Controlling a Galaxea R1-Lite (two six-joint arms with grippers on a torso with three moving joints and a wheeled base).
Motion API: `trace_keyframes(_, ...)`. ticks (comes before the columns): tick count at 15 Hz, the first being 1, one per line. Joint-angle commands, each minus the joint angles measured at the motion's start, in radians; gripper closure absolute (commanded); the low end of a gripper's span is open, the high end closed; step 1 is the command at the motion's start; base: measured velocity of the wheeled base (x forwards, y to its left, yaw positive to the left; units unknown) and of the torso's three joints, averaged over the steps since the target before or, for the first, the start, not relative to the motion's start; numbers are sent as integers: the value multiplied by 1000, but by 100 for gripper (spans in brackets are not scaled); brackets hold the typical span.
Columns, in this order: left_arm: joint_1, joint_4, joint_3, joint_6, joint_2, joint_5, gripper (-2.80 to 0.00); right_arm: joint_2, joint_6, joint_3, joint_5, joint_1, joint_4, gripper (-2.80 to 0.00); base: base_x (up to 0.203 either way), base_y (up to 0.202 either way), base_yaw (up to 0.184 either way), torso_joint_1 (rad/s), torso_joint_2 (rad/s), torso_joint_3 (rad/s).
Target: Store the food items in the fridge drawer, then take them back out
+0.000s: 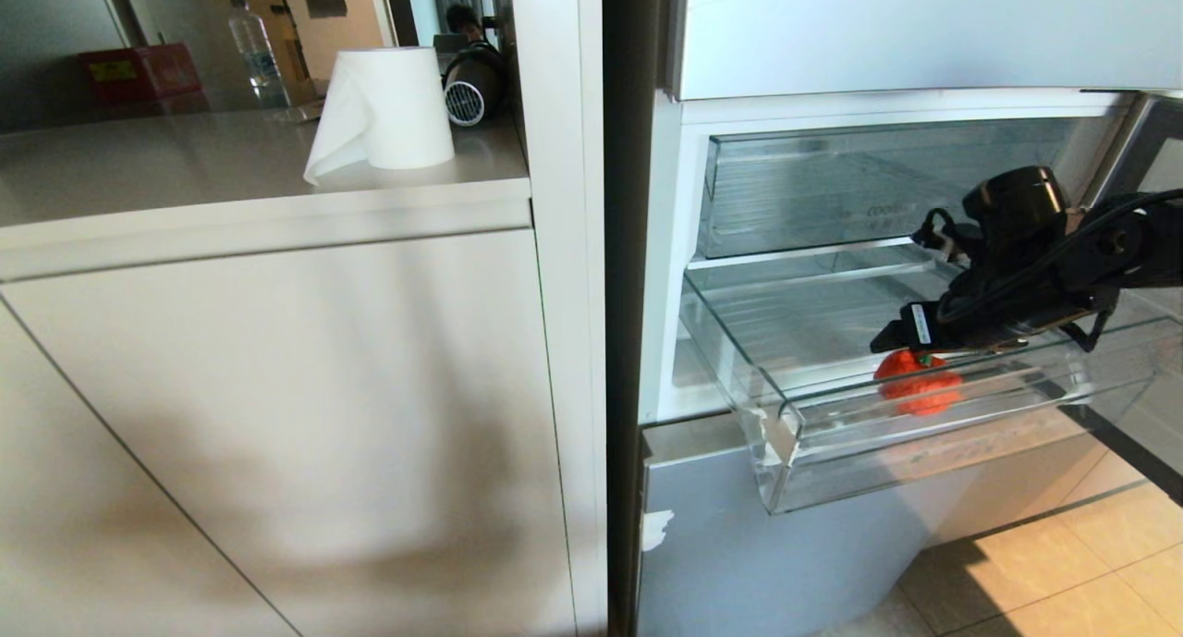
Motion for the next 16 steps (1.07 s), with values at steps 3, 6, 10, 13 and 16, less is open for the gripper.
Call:
trace_keyframes(3,0,0,0,0,0,0,0,29,-2,-8,5,1,46,-280,0,0,0,0,0,0)
trace_keyframes(6,0,0,0,0,0,0,0,36,-1,-11,6,-1,108,-280,0,0,0,0,0,0)
trace_keyframes(10,0,0,0,0,0,0,0,48,0,-26,1,-7,131,-280,0,0,0,0,0,0)
trace_keyframes(13,0,0,0,0,0,0,0,64,-1,-37,1,-19,131,-280,0,0,0,0,0,0)
trace_keyframes(16,0,0,0,0,0,0,0,66,6,-54,-12,-25,131,0,0,0,0,0,0,0)
